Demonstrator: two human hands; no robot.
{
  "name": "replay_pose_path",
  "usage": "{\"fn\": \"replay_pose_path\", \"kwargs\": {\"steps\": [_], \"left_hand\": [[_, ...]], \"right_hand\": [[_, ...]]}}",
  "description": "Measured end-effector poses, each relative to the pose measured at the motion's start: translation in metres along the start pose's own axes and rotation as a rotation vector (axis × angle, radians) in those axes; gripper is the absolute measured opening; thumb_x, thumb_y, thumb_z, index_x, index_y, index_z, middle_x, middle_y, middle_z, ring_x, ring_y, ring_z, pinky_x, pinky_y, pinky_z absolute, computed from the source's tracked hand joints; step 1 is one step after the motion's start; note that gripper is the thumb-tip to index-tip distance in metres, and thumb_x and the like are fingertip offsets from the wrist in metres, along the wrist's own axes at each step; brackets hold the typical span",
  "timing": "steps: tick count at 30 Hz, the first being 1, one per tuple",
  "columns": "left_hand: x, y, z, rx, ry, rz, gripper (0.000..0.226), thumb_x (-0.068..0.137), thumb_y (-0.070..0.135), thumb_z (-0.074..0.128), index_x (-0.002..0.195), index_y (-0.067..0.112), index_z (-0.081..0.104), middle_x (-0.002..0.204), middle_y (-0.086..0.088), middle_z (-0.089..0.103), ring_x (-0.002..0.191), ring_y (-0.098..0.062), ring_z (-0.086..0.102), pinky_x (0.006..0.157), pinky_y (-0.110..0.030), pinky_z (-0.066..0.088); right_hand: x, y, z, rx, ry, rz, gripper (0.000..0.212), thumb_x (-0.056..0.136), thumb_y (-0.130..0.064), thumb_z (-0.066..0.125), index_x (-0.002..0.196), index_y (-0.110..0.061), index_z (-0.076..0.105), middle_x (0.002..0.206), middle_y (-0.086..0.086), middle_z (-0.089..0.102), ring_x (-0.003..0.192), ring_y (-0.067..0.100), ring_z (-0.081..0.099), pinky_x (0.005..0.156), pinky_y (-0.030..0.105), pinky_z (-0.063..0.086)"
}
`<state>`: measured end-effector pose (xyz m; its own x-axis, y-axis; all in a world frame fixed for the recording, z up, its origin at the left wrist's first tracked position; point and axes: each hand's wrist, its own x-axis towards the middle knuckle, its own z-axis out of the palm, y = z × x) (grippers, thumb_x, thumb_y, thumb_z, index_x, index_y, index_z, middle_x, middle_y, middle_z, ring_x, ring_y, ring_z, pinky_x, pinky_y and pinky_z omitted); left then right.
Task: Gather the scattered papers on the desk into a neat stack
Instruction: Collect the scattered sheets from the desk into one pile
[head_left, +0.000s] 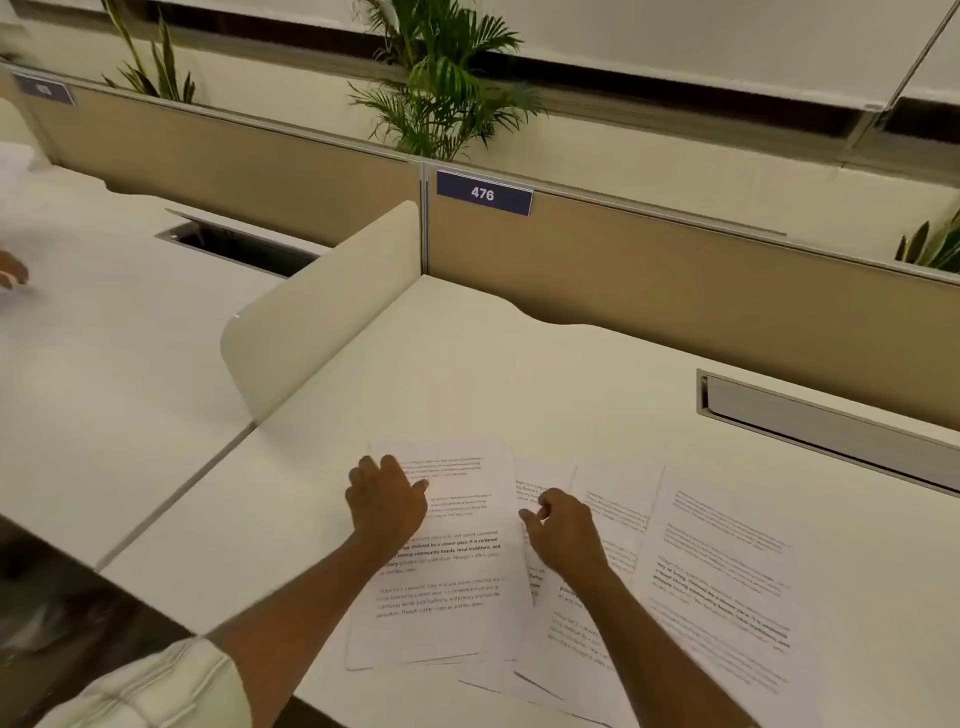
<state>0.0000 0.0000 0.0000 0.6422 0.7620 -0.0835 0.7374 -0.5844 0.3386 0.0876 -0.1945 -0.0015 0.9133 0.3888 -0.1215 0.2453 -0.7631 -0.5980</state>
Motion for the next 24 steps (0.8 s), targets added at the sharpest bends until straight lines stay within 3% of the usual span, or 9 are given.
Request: {"fn": "replay_pose_path", "kwargs": {"steps": [3, 5, 9, 14, 19, 24], "left_hand": [[0.0, -0.02, 0.005, -0.021, -0.046, -0.173, 0.064, 0.081, 0.05, 0.067, 0.122, 0.004, 0.05, 0.124, -0.018, 0.051, 0.117, -0.033, 0.048, 0.095, -0.043, 0.044], [-0.001, -0.031, 0.01, -0.055, -0.068, -0.241, 0.068, 0.077, 0.052, 0.071, 0.121, 0.004, 0.05, 0.123, -0.017, 0.051, 0.117, -0.033, 0.049, 0.094, -0.043, 0.045], [-0.001, -0.039, 0.016, -0.093, -0.029, -0.281, 0.073, 0.075, 0.058, 0.07, 0.116, 0.001, 0.051, 0.119, -0.018, 0.051, 0.111, -0.034, 0.051, 0.09, -0.044, 0.045], [0.001, -0.042, 0.02, -0.158, -0.044, -0.297, 0.075, 0.073, 0.053, 0.076, 0.117, 0.0, 0.048, 0.12, -0.018, 0.049, 0.112, -0.035, 0.05, 0.091, -0.045, 0.045], [0.0, -0.04, 0.024, -0.213, -0.106, -0.301, 0.067, 0.076, 0.04, 0.077, 0.121, 0.002, 0.045, 0.122, -0.019, 0.051, 0.114, -0.038, 0.051, 0.094, -0.046, 0.043], [0.004, -0.043, 0.025, -0.29, -0.115, -0.317, 0.074, 0.075, 0.035, 0.079, 0.131, 0.004, 0.043, 0.128, -0.02, 0.051, 0.121, -0.039, 0.047, 0.099, -0.049, 0.039]], "right_hand": [[0.0, -0.009, 0.016, -0.005, -0.059, 0.055, 0.046, 0.086, -0.035, 0.064, 0.118, -0.003, 0.054, 0.115, 0.011, 0.062, 0.106, 0.024, 0.06, 0.084, 0.027, 0.046], [-0.003, -0.016, 0.025, -0.027, -0.086, 0.09, 0.051, 0.087, -0.037, 0.063, 0.122, -0.003, 0.052, 0.121, 0.012, 0.059, 0.111, 0.025, 0.058, 0.089, 0.028, 0.046], [-0.005, -0.023, 0.037, -0.127, -0.068, 0.141, 0.051, 0.086, -0.04, 0.061, 0.12, -0.004, 0.051, 0.122, 0.013, 0.054, 0.112, 0.027, 0.055, 0.092, 0.035, 0.048], [-0.007, -0.031, 0.051, -0.18, -0.034, 0.179, 0.052, 0.086, -0.038, 0.063, 0.122, -0.003, 0.047, 0.126, 0.013, 0.047, 0.115, 0.027, 0.049, 0.093, 0.033, 0.046], [-0.005, -0.036, 0.06, -0.024, -0.041, 0.235, 0.049, 0.085, -0.024, 0.067, 0.124, -0.003, 0.045, 0.125, 0.013, 0.053, 0.117, 0.027, 0.051, 0.095, 0.035, 0.045], [-0.001, -0.039, 0.058, 0.138, -0.025, 0.308, 0.04, 0.091, -0.011, 0.055, 0.129, -0.009, 0.042, 0.127, 0.011, 0.059, 0.108, 0.024, 0.06, 0.089, 0.036, 0.048]]}}
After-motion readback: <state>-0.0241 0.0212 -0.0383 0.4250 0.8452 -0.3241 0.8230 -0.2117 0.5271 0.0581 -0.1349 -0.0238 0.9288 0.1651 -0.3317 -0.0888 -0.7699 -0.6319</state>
